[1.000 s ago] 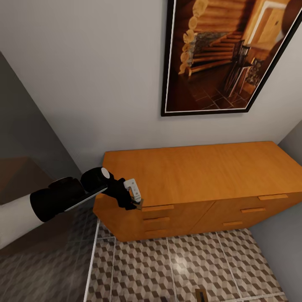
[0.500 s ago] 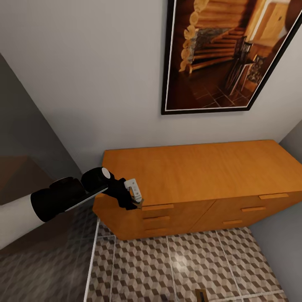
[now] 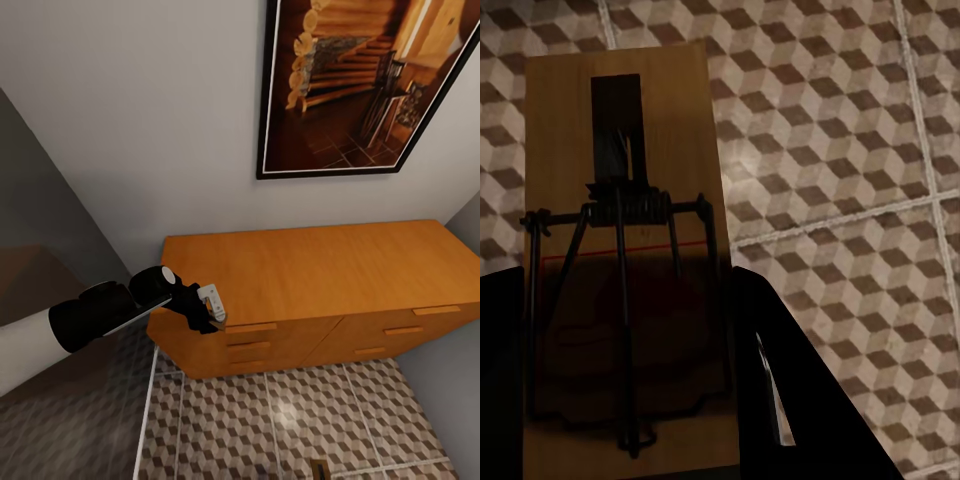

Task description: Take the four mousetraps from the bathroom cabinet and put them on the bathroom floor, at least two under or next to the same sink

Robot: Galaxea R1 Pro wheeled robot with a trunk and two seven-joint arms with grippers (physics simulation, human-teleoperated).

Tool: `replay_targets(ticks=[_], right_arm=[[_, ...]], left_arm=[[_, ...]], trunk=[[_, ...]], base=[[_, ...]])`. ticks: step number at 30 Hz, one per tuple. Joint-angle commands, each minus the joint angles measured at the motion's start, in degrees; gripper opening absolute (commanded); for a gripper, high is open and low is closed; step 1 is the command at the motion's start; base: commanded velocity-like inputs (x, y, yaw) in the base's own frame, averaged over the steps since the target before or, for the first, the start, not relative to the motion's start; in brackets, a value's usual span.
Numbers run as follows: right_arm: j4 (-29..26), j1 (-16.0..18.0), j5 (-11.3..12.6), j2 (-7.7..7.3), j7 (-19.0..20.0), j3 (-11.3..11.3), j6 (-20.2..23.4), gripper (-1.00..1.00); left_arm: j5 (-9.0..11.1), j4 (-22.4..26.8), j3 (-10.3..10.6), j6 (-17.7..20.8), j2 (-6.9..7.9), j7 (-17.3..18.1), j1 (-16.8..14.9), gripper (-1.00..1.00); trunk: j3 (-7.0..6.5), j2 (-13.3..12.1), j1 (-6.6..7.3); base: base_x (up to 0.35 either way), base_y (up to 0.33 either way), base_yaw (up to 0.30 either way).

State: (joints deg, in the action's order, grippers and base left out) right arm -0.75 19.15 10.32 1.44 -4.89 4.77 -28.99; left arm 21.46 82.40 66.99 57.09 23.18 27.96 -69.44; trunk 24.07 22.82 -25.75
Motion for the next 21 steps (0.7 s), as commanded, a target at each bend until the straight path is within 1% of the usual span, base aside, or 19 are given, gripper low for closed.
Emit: replay_targets(ticks=[1, 21], right_arm=[[0.0, 0.1, 0.6, 0.01, -0.3, 0.5, -0.2, -1.00], [0.0, 0.1, 0.6, -0.03, -0.3, 0.5, -0.2, -1.00]], left_arm=[[-0.2, 0.0, 0.1, 0.1, 0.03, 0.3, -0.1, 1.00], [-0.2, 0.0, 0.2, 0.1, 0.03, 0.3, -0.1, 1.00]], trunk=[[0.14, 0.1, -0.03], [1.11, 0.1, -0.03]], base=[[0.000, 0.000, 0.000], [0.000, 0.000, 0.000]])
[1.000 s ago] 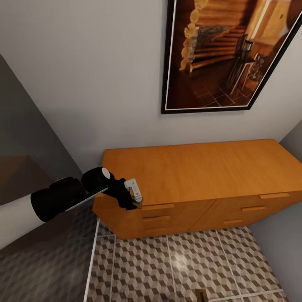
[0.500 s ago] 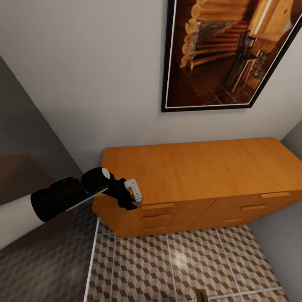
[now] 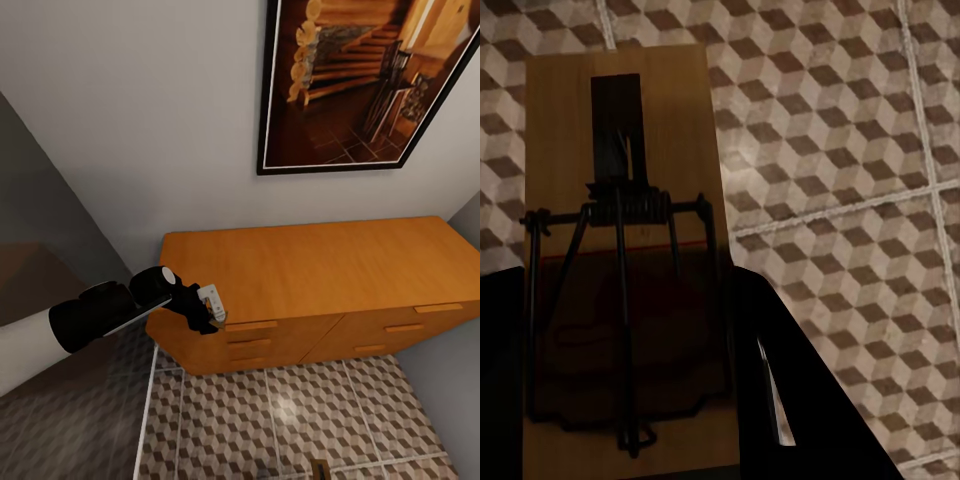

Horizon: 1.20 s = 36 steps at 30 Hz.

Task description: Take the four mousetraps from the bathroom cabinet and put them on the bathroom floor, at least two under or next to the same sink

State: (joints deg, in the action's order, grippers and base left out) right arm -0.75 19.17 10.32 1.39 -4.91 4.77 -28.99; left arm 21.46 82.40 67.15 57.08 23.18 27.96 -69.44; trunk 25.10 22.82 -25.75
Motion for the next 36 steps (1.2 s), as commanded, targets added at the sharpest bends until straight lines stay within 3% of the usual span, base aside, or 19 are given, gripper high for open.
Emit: replay_targets(ticks=[1, 36], right_arm=[[0.0, 0.0, 0.6, 0.02, -0.3, 0.5, -0.2, -1.00], [0.0, 0.0, 0.6, 0.02, -0.3, 0.5, -0.2, -1.00]], left_arm=[[-0.2, 0.0, 0.3, 0.1, 0.03, 0.3, -0.1, 1.00], [-0.3, 0.0, 0.7, 0.1, 0.03, 0.2, -0.1, 1.00]], trunk=[[0.14, 0.1, -0.03], [0.54, 0.1, -0.03]], base=[[0.000, 0.000, 0.000], [0.000, 0.000, 0.000]])
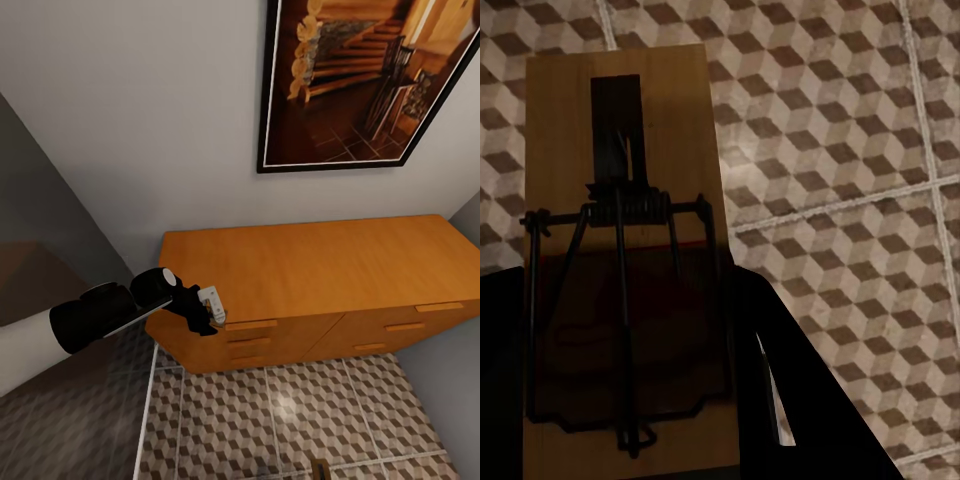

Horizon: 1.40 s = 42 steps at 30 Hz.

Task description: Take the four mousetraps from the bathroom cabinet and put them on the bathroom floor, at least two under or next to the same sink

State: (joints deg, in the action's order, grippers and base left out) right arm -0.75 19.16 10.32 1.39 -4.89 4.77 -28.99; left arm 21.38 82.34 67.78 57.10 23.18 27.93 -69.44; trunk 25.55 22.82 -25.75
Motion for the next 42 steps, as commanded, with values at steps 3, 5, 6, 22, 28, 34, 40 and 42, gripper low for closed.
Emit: replay_targets(ticks=[3, 5, 6, 22, 28, 34, 40, 42], right_arm=[[0.0, 0.0, 0.6, 0.02, -0.3, 0.5, -0.2, -1.00], [0.0, 0.0, 0.6, 0.02, -0.3, 0.5, -0.2, -1.00], [0.0, 0.0, 0.6, 0.02, -0.3, 0.5, -0.2, -1.00], [0.0, 0.0, 0.6, 0.02, -0.3, 0.5, -0.2, -1.00], [0.0, 0.0, 0.6, 0.02, -0.3, 0.5, -0.2, -1.00], [0.0, 0.0, 0.6, 0.02, -0.3, 0.5, -0.2, -1.00], [0.0, 0.0, 0.6, 0.02, -0.3, 0.5, -0.2, -1.00], [0.0, 0.0, 0.6, 0.02, -0.3, 0.5, -0.2, -1.00]], left_arm=[[-0.2, 0.0, 0.1, 0.1, 0.03, 0.3, -0.1, 1.00], [-0.2, 0.0, 0.1, 0.1, 0.03, 0.3, -0.1, 1.00], [-0.2, 0.0, 0.1, 0.1, 0.03, 0.3, -0.1, 1.00], [-0.2, -0.3, 0.1, 0.1, 0.03, 0.3, -0.1, 1.00], [-0.2, -0.3, 0.1, 0.1, 0.03, 0.3, -0.1, 1.00], [-0.2, -0.3, 0.1, 0.1, 0.03, 0.3, -0.1, 1.00], [-0.2, -0.3, 0.1, 0.1, 0.04, 0.3, -0.1, 1.00], [-0.2, -0.3, 0.1, 0.1, 0.08, 0.3, -0.1, 1.00]], trunk=[[0.17, 0.1, -0.03], [0.26, 0.1, -0.03], [0.30, 0.1, -0.03], [0.47, 0.1, -0.03], [0.47, 0.1, -0.03], [0.47, 0.1, -0.03], [0.47, 0.1, -0.03], [0.47, 0.1, -0.03]], base=[[0.000, 0.000, 0.000], [0.000, 0.000, 0.000], [0.000, 0.000, 0.000], [0.000, 0.000, 0.000], [0.000, 0.000, 0.000], [0.000, 0.000, 0.000], [0.000, 0.000, 0.000], [0.000, 0.000, 0.000]])
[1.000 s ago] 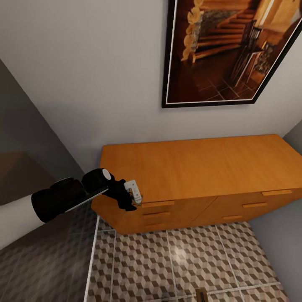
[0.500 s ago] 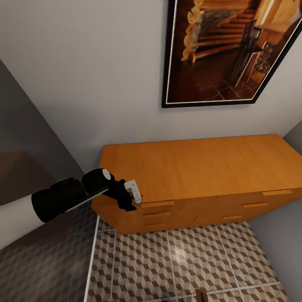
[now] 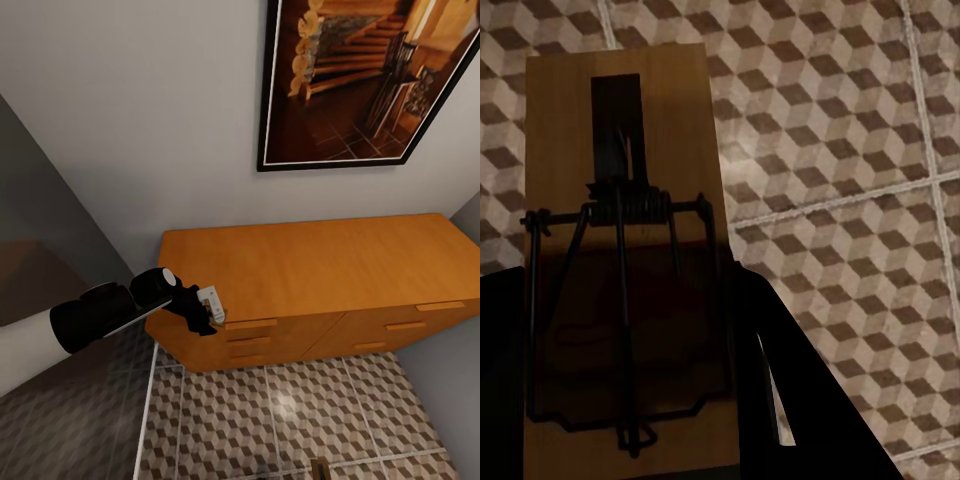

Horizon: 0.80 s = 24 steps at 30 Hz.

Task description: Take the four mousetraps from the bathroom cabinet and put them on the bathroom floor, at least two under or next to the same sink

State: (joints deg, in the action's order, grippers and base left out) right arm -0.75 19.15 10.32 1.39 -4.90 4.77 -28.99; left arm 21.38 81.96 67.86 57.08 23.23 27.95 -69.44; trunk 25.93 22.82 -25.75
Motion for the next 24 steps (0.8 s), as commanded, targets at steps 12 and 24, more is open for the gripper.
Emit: replay_targets(ticks=[12, 24], right_arm=[[0.0, 0.0, 0.6, 0.03, -0.3, 0.5, -0.2, -1.00], [0.0, 0.0, 0.6, 0.06, -0.3, 0.5, -0.2, -1.00]], left_arm=[[-0.2, 0.0, 0.0, 0.1, 0.20, 0.3, -0.1, 1.00], [-1.0, 0.0, -0.1, 0.1, 0.60, 0.3, -0.1, 1.00]], trunk=[[0.09, 0.1, -0.03], [0.09, 0.1, -0.03]], base=[[0.000, 0.000, 0.000], [0.000, 0.000, 0.000]])
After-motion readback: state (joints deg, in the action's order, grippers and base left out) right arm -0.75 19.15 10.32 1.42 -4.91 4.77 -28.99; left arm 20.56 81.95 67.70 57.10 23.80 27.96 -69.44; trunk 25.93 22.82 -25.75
